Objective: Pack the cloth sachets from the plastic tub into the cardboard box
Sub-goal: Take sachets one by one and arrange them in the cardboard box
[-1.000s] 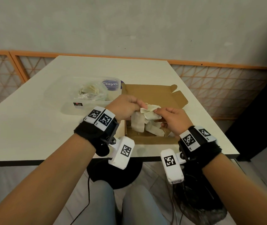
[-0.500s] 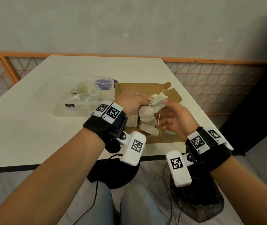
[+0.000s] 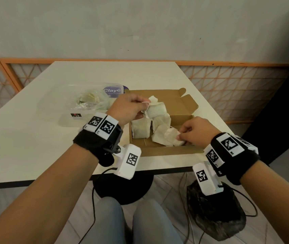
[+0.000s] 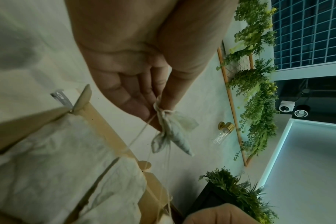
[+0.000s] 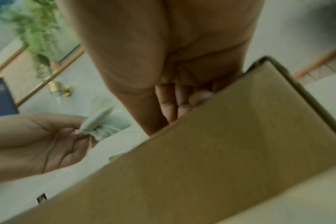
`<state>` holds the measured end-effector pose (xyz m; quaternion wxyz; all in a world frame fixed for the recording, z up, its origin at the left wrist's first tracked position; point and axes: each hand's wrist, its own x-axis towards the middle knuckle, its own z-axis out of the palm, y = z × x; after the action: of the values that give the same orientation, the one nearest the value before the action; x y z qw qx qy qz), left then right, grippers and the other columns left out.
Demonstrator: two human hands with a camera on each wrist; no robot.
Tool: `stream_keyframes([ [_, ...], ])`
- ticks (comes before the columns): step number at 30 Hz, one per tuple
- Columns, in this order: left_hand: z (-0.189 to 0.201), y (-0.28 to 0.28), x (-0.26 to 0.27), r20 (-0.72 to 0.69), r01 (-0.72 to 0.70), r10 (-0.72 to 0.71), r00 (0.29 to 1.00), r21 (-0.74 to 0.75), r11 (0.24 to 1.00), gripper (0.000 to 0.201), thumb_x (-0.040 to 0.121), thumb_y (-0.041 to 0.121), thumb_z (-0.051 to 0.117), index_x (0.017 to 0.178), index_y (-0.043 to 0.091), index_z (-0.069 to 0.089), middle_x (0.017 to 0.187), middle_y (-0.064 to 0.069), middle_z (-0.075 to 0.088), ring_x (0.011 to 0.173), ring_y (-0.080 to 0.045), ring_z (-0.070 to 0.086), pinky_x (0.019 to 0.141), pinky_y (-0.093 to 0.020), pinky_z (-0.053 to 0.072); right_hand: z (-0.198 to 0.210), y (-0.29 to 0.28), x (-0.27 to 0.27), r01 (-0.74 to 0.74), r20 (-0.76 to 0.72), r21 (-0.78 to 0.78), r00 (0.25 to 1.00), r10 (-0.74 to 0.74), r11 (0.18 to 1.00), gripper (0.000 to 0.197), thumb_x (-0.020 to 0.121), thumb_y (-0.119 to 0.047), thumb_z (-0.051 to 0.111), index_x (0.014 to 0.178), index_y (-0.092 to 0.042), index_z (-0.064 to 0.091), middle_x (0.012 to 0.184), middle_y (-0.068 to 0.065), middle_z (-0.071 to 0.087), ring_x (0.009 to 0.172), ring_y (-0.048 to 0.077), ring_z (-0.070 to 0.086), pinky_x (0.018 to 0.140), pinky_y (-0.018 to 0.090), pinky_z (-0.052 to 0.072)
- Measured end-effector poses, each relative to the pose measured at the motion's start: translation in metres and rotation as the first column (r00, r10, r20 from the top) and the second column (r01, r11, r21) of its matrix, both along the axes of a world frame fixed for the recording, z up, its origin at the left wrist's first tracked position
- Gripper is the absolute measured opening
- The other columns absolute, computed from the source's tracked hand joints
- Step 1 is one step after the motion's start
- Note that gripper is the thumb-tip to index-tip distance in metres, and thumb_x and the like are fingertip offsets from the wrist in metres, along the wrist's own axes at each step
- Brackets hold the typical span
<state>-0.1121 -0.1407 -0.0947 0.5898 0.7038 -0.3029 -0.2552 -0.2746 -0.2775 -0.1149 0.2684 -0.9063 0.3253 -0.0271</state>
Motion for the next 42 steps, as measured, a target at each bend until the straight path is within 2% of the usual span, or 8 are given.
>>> stream_keyframes([
  [4,0.004,0.006,0.003,0.053,0.037,-0.037,0.998,0.015,0.999,0.013,0.089,0.006,0.061,0.084,0.019,0.064,0.084,0.001,0.063,0.072,-0.007,0.057,0.063,-0.015,0.051,0.008,0.001,0.002,-0.012,-0.143,-0.142,0.990,-0.008,0.990,0.013,0.080,-0.027,0.069,0.085,-0.016,0.065,0.083,-0.002,0.061,0.076,0.012,0.055,0.057,0.018,0.038],
  [9,0.012,0.009,0.001,0.076,0.166,-0.171,0.982,0.069,0.984,0.015,0.083,0.003,0.068,0.092,0.014,0.063,0.078,0.001,0.069,0.061,0.000,0.062,0.056,-0.011,0.049,0.026,0.025,0.006,-0.046,0.393,0.090,0.919,0.007,0.995,0.030,0.078,-0.043,0.068,0.099,-0.023,0.060,0.080,-0.010,0.058,0.071,0.000,0.052,0.065,0.012,0.041],
  [14,0.012,0.007,-0.002,-0.022,0.202,-0.201,0.979,0.044,0.978,0.016,0.077,0.002,0.073,0.088,0.010,0.066,0.069,0.001,0.068,0.058,-0.002,0.059,0.055,-0.012,0.046,0.027,0.033,0.024,-0.148,0.494,0.266,0.869,-0.003,0.953,0.013,0.075,-0.017,0.075,0.085,-0.017,0.067,0.082,0.007,0.065,0.075,0.014,0.060,0.074,0.025,0.049],
  [18,0.005,0.012,0.005,-0.061,0.161,-0.157,0.986,0.068,0.985,0.016,0.077,0.002,0.073,0.086,0.014,0.067,0.078,-0.002,0.068,0.068,-0.006,0.059,0.064,-0.015,0.046,0.025,0.023,0.026,-0.087,0.534,0.354,0.836,-0.125,0.931,0.005,0.079,-0.011,0.071,0.083,-0.011,0.068,0.090,0.016,0.069,0.084,0.024,0.065,0.085,0.035,0.052],
  [23,0.004,0.014,0.014,-0.087,0.105,-0.101,0.991,0.047,0.993,0.009,0.086,0.007,0.065,0.088,0.016,0.066,0.087,0.001,0.065,0.077,-0.007,0.060,0.064,-0.013,0.051,0.024,0.012,0.025,-0.032,0.559,0.278,0.818,-0.135,0.960,0.008,0.085,-0.018,0.066,0.089,-0.013,0.069,0.076,-0.002,0.066,0.066,0.007,0.058,0.067,0.015,0.050],
  [30,0.002,0.008,0.017,-0.103,0.094,-0.090,0.991,0.038,0.995,0.007,0.091,0.012,0.061,0.086,0.018,0.060,0.082,0.000,0.062,0.071,-0.011,0.059,0.069,-0.022,0.051,0.030,0.024,0.023,-0.330,0.526,0.369,0.845,0.097,0.869,0.019,0.076,0.002,0.069,0.087,-0.014,0.068,0.080,0.002,0.064,0.076,0.008,0.058,0.076,0.013,0.050],
  [38,0.003,0.003,0.000,-0.123,0.150,-0.152,0.981,-0.026,0.988,0.009,0.086,0.008,0.066,0.087,0.016,0.062,0.063,0.006,0.064,0.052,-0.002,0.059,0.055,-0.017,0.050,0.021,0.026,0.036,-0.188,0.591,0.356,0.804,-0.065,0.915,0.003,0.081,-0.018,0.069,0.079,-0.015,0.070,0.081,0.000,0.068,0.080,0.012,0.061,0.077,0.021,0.051],
  [42,0.005,0.003,0.003,-0.155,-0.013,-0.008,0.988,-0.129,0.992,0.015,0.083,0.006,0.068,0.090,0.017,0.060,0.085,-0.001,0.068,0.073,-0.010,0.065,0.064,-0.021,0.053,0.016,0.022,0.035,-0.149,0.566,0.376,0.818,-0.100,0.914,0.012,0.079,-0.017,0.071,0.069,-0.023,0.069,0.072,-0.006,0.068,0.073,0.010,0.062,0.078,0.026,0.051],
])
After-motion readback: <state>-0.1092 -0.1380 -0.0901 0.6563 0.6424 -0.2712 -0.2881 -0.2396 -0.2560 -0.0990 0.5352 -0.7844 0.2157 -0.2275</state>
